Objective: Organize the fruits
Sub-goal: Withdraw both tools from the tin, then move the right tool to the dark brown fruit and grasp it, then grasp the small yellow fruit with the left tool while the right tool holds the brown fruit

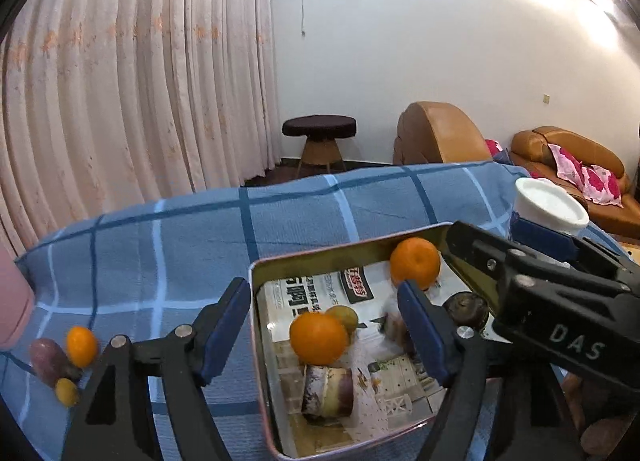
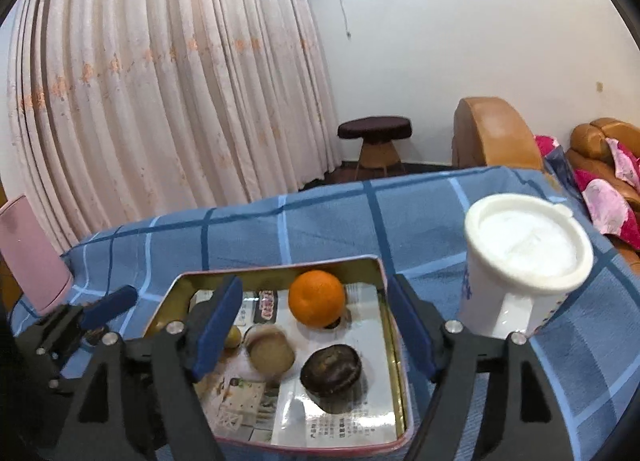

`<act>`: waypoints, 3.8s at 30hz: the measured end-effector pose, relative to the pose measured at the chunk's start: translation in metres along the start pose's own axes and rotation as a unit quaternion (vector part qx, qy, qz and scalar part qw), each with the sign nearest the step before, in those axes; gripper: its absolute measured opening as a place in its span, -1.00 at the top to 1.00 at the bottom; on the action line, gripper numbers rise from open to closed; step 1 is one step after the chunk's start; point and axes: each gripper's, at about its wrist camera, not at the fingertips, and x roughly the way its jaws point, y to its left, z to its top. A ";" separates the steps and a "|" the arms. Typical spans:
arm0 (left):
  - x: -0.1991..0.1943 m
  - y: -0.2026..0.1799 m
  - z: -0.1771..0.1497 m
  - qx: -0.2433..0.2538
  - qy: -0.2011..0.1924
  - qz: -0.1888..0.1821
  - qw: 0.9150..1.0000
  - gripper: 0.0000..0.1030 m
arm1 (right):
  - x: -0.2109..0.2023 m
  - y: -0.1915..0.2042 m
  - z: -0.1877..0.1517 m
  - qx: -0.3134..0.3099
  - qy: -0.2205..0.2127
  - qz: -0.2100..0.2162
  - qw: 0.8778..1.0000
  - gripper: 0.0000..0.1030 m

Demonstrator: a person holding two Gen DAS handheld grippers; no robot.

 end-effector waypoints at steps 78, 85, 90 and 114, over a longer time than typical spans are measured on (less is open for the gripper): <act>-0.077 0.241 -0.073 -0.166 0.073 0.103 0.978 -0.50 | 0.062 0.248 -0.071 -0.161 0.158 0.116 0.967 0.19; -0.051 0.210 -0.073 -0.130 0.109 0.095 0.981 -0.23 | 0.036 0.223 -0.069 -0.138 0.123 0.118 0.976 0.19; -0.029 0.216 -0.072 -0.162 0.131 0.133 0.969 -0.20 | 0.037 0.217 -0.066 -0.124 0.129 0.125 0.976 0.19; -0.072 0.181 -0.061 -0.160 -0.023 0.032 0.986 0.50 | 0.010 0.206 -0.056 -0.125 0.045 0.109 0.985 0.19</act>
